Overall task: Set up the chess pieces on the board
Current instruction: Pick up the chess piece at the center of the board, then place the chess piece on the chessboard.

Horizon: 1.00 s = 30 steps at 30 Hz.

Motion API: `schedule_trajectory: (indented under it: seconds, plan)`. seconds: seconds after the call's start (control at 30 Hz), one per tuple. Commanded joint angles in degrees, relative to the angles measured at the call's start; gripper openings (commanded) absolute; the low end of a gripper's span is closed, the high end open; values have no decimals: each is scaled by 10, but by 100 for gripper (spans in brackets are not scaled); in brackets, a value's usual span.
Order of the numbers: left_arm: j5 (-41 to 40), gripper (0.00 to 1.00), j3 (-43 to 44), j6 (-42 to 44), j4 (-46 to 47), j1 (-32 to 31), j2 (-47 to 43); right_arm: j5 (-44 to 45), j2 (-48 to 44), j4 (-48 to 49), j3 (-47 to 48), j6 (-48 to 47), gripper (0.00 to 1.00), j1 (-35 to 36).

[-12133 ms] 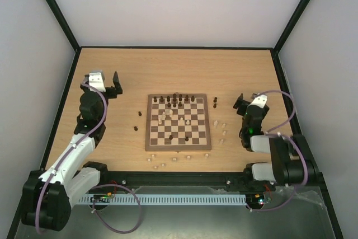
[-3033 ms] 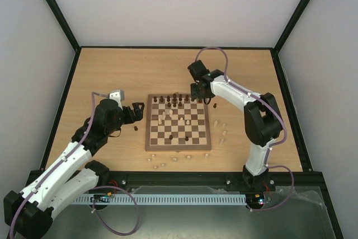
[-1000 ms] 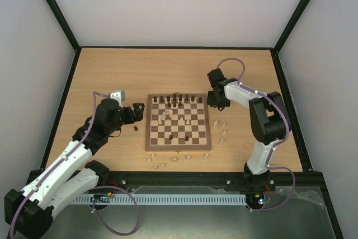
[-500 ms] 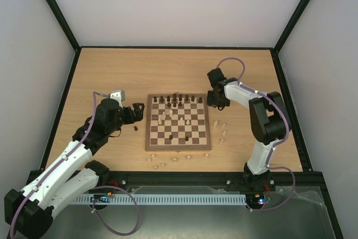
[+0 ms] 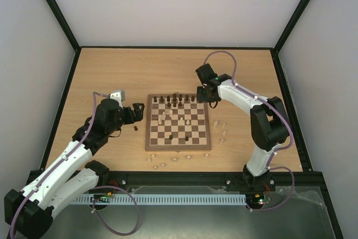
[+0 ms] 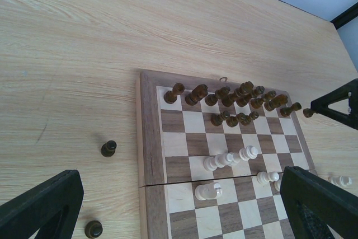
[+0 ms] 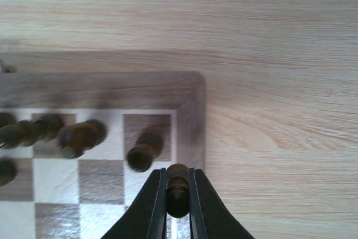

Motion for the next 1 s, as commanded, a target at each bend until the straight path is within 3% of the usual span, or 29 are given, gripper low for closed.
schedule_trajectory:
  seconds: [0.0,0.97]
  plan:
    - [-4,100,-6,0,8,-1,-7,11,-7,-57,21,7,5,19]
    - [-4,99,-15,-2,18,-1,-1,-18,48,-46,30,0,8,39]
